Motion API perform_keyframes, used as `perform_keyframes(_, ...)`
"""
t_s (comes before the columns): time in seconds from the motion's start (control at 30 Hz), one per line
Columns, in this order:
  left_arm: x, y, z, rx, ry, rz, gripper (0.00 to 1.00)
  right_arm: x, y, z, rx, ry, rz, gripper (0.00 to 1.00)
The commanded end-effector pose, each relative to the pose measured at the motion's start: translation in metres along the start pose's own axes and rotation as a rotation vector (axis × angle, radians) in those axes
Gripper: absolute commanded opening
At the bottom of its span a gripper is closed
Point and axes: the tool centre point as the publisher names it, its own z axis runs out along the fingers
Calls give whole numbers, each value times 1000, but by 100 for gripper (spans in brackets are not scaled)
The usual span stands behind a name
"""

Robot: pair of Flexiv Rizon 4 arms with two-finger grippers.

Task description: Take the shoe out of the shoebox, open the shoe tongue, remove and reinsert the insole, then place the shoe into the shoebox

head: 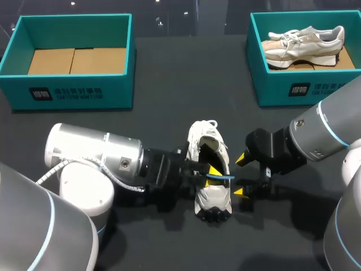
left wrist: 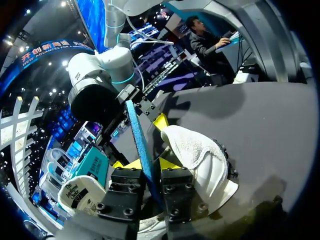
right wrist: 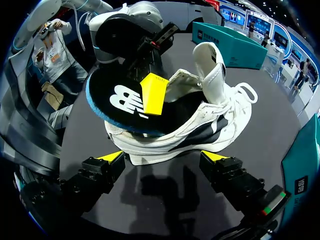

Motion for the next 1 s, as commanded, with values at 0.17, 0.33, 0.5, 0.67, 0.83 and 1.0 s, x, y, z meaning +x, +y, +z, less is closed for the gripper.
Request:
perform_keyframes(0.17, 2, 17, 6, -72, 34, 52, 0, 2, 0, 0, 3, -3, 0, 100)
perform_keyframes(0.33, 4, 32, 4, -99, 28, 99, 0, 2, 0, 0, 3, -3, 0, 100)
perform_keyframes(0.5, 0, 45, 0, -139, -6, 146, 0, 2, 0, 0, 3, -3, 0, 100)
perform_keyframes(0.67, -5, 49, -3, -145, -37, 154, 0, 2, 0, 0, 3, -3, 0, 100)
perform_keyframes(0.83, -7, 36, -3, -92, -46, 128, 0, 2, 0, 0, 3, -3, 0, 100)
perform_keyframes(1.0, -12, 18, -5, -34, -55, 95, 24, 2, 0, 0, 3, -3, 0, 100)
